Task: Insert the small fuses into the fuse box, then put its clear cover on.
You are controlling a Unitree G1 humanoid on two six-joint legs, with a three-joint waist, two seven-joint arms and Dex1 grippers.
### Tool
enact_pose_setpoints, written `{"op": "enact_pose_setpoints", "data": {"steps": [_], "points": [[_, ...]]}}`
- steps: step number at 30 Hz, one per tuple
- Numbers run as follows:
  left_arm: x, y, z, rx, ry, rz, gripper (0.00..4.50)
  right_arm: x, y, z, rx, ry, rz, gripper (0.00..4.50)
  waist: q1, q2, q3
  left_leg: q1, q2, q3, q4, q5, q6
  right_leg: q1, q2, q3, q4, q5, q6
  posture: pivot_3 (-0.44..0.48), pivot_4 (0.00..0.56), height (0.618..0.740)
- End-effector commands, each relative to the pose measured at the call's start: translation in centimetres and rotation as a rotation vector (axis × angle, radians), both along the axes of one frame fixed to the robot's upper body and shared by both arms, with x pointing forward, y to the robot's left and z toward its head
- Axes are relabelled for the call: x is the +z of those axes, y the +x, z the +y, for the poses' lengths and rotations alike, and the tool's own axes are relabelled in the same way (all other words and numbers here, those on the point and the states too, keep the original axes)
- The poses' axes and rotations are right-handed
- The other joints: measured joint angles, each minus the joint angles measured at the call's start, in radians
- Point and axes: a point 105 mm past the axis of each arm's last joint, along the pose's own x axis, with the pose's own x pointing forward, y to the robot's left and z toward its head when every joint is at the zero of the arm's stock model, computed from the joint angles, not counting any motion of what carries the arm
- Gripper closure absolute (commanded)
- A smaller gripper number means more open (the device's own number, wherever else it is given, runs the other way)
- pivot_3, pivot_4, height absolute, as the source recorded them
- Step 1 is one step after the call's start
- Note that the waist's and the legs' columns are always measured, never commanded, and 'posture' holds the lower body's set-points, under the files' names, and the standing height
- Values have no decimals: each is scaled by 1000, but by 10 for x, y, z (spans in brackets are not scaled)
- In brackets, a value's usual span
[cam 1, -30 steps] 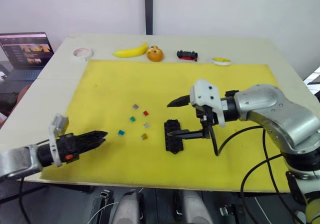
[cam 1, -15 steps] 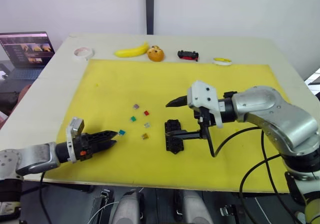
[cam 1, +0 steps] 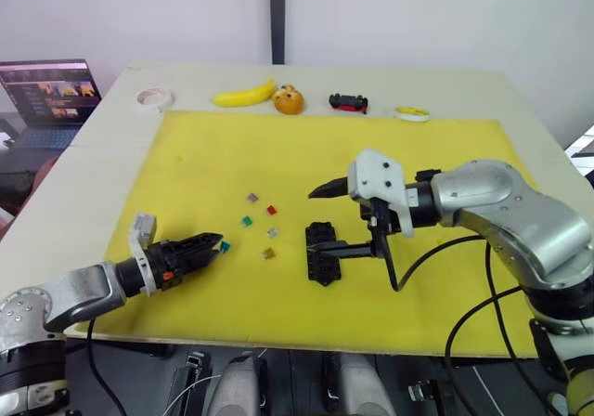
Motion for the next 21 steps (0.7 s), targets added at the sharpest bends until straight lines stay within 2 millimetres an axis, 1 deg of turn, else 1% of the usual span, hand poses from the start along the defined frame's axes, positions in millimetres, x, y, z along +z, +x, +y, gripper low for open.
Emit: {"op": "enact_pose_setpoints", "data": {"steps": [1,7,15,21], "points": [[-3,-5,6,-3,28,22,1809,10,-3,2,17,6,-59,94,0,0,0,0,0,0,0,0,0,0,0,0,0,0,0,0,150,737],[-4,-8,11,-26,41,44,1809,10,-2,2,13,7,-60,94,-3,0,0,0,1,0,0,0,0,0,2,0,0,0,0,0,150,737],[-8,-2,2,-12,40,50,1809,10,-2,1,8,6,-65,94,1,0,0,0,1,0,0,0,0,0,1,0,0,0,-1,0,150,737],[-9,2,2,4,58,59,1809,10,-2,1,5,5,-68,94,2,0,0,0,0,0,0,0,0,0,-2,0,-1,0,-1,0,150,737]]}}
